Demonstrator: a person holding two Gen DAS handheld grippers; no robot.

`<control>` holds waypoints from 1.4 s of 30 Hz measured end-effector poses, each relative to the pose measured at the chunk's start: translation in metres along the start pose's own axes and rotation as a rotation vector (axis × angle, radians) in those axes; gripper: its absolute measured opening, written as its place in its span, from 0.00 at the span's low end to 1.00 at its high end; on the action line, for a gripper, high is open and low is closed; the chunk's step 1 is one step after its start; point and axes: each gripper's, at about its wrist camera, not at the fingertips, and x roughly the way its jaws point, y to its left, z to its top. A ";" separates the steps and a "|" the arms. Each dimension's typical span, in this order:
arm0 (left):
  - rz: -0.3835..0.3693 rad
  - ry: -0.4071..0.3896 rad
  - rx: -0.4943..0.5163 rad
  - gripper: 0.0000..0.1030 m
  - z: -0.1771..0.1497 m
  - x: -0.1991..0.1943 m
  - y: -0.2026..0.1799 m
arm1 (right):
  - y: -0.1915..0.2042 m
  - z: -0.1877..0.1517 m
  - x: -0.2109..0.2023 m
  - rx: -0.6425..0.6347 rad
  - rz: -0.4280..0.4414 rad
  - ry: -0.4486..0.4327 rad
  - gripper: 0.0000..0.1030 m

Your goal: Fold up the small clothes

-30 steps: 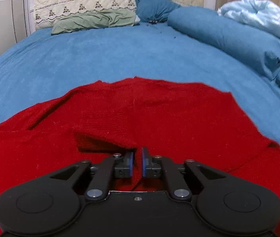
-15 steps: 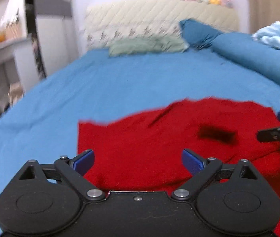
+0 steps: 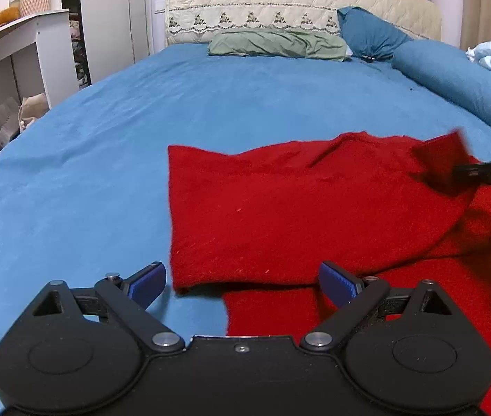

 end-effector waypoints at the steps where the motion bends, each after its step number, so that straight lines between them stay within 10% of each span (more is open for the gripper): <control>1: -0.002 0.006 -0.005 0.94 0.000 0.002 0.000 | -0.010 -0.007 -0.005 0.065 -0.008 -0.007 0.20; 7: -0.001 0.041 -0.035 0.94 -0.004 0.006 0.011 | -0.033 -0.051 -0.006 0.218 0.023 0.024 0.31; 12: 0.013 0.046 -0.064 0.94 -0.008 0.005 0.024 | -0.037 -0.045 -0.007 0.232 0.008 -0.023 0.63; 14: 0.012 0.045 -0.073 0.94 -0.007 0.006 0.028 | -0.042 -0.041 -0.003 0.246 -0.007 -0.020 0.52; 15: 0.014 0.045 -0.071 0.94 -0.007 0.006 0.029 | -0.045 -0.039 0.002 0.256 -0.001 -0.001 0.23; 16: 0.016 0.045 -0.067 0.94 -0.007 0.006 0.029 | -0.048 -0.035 0.003 0.257 0.002 0.014 0.20; 23: 0.016 0.019 -0.068 0.91 -0.001 0.014 0.027 | -0.078 0.043 -0.031 0.267 0.007 -0.103 0.19; 27: -0.003 -0.014 -0.080 0.73 0.006 0.024 0.024 | -0.099 0.073 -0.054 0.202 -0.060 -0.142 0.19; 29: -0.022 -0.024 -0.075 0.64 0.008 0.028 0.022 | -0.106 0.072 -0.057 0.169 -0.092 -0.126 0.19; 33: -0.062 -0.018 -0.044 0.15 0.009 0.026 0.016 | -0.132 0.058 -0.053 0.245 -0.109 -0.101 0.19; 42: -0.004 0.022 -0.027 0.10 0.001 0.013 0.017 | -0.163 -0.023 -0.027 0.312 -0.145 0.024 0.20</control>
